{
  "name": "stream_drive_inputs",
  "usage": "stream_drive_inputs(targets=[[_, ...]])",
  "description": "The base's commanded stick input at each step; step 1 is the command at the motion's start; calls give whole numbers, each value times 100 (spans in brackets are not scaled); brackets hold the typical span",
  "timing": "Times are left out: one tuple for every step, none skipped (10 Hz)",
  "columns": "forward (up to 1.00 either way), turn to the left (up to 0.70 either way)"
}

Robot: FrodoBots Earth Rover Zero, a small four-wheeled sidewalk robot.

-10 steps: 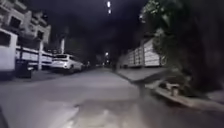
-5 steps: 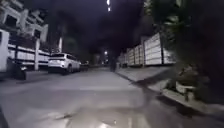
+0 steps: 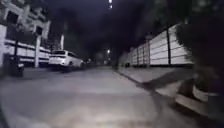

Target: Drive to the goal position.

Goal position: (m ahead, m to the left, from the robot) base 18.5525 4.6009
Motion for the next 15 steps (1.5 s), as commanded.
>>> stream_drive_inputs(targets=[[70,0],[70,-17],[70,-35],[70,-35],[70,-35],[70,-35],[70,-15],[70,-3],[70,0],[70,0],[70,0],[70,0],[70,0],[70,0],[70,0]])
